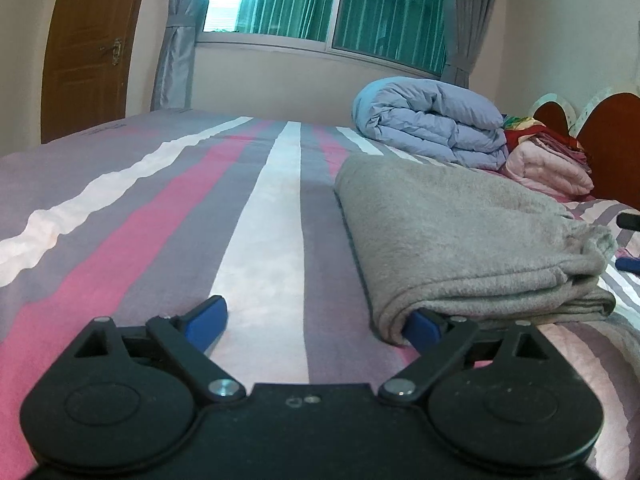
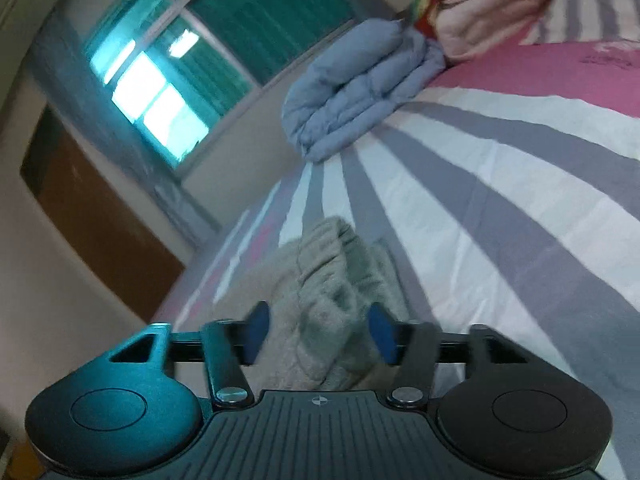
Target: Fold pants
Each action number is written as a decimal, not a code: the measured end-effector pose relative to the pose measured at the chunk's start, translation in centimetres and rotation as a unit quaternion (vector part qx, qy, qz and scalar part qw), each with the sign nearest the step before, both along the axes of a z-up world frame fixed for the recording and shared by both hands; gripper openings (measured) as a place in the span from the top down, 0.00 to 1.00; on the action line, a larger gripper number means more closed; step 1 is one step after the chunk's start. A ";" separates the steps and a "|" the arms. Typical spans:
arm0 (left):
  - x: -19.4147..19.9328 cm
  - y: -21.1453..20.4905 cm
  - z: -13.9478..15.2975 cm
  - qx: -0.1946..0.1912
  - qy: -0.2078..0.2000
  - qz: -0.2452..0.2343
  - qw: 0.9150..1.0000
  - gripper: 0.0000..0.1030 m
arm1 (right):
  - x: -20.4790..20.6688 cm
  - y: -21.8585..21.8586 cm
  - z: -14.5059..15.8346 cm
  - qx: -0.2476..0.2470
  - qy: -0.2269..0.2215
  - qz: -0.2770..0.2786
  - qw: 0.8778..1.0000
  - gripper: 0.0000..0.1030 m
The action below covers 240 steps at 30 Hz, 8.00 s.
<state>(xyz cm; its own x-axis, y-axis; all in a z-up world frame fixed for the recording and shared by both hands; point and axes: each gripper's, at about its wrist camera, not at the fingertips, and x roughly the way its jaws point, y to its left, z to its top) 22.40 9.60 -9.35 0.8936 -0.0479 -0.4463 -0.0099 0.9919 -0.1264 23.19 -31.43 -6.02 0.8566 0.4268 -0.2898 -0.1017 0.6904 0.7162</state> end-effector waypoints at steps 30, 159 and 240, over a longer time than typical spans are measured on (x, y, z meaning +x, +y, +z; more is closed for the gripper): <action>-3.3 2.4 4.1 -0.068 -0.045 0.016 0.997 0.14 | -0.2 -2.3 0.4 -0.024 -0.022 -0.035 0.999 0.63; 16.7 0.7 1.4 -0.143 0.153 -0.215 0.954 0.18 | 8.4 -2.0 -3.7 0.072 0.081 0.163 0.981 0.18; -14.2 -8.5 8.5 0.017 -0.096 -0.070 0.993 0.07 | -17.5 5.1 4.3 -0.278 -0.154 0.079 0.945 0.00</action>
<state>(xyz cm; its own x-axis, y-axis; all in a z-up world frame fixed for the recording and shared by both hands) 8.21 1.08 -0.84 0.9480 -0.1652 -0.2722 0.1491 0.9857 -0.0790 5.67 -26.34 -1.77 0.8755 0.4113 -0.2536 -0.3790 0.9101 0.1676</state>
